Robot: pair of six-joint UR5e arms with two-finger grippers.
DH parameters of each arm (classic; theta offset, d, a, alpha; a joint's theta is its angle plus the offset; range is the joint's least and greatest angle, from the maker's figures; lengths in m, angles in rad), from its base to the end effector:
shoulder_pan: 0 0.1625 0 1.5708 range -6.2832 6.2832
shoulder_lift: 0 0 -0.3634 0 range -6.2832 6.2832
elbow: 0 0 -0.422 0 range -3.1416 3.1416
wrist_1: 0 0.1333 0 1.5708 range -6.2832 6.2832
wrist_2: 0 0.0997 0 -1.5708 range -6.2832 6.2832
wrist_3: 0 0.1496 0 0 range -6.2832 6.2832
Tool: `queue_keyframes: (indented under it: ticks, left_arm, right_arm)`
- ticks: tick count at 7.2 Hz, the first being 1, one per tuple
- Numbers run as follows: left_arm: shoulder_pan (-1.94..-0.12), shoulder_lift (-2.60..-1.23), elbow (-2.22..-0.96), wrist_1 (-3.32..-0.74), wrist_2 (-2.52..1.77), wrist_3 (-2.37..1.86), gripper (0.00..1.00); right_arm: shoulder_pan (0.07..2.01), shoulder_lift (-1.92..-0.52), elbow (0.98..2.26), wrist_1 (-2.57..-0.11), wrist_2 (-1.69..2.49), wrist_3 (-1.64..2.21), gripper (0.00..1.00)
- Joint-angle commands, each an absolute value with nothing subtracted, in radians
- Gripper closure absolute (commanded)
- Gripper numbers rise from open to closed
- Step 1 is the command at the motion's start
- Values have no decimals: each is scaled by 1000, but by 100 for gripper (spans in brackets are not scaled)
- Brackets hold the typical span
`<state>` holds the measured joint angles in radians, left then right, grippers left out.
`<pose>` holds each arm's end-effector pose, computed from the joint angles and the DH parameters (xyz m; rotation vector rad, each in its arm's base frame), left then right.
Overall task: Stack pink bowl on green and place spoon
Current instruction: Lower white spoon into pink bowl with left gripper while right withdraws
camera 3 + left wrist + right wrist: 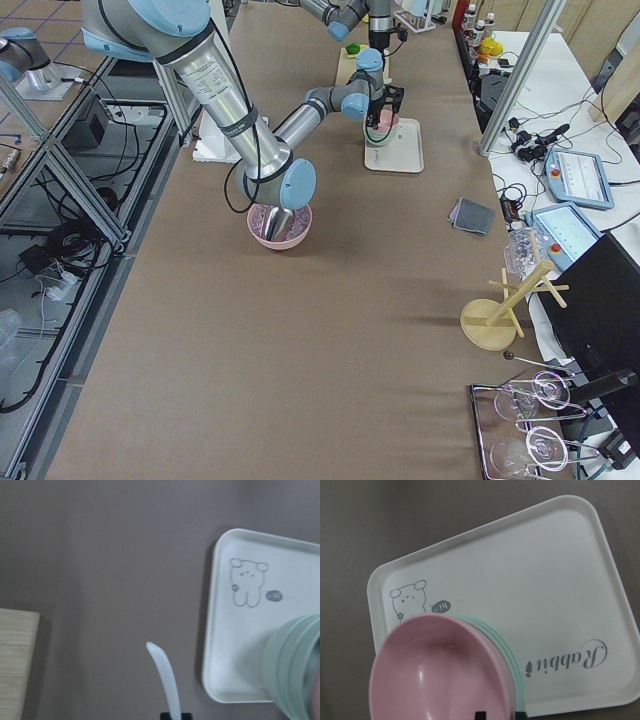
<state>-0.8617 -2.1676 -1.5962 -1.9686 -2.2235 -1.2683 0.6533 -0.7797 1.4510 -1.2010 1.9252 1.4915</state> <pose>0.4240 -0.5594 0.1944 0.0434 1.1426 -0.1644 -0.5543 -0.5267 0.1404 0.0687 -1.0806 0.3328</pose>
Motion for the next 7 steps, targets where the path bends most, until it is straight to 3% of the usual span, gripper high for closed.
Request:
queue_keyframes:
  ticks: [1,3,5,6,7]
  left_arm:
    - [-825,-2313,-1518,-1977,-2220,-1369,100]
    - [-764,-2388,-1438,-2034,-2144,-1379,100]
    - [-756,-2445,-1356,-2049,-2097,-1368,100]
    - [-758,-2430,-1351,-2051,-2094,-1353,58]
    - [-761,-2413,-1353,-2049,-2094,-1301,2]
  right_arm:
    - [722,-875,1548,-1183,1998,1467,0]
    - [887,-1045,1685,-1195,2187,1326,0]
    - [920,-1074,1698,-1200,2180,1319,0]
    - [937,-1094,1701,-1200,2178,1316,0]
    - [946,-1104,1707,-1201,2177,1280,0]
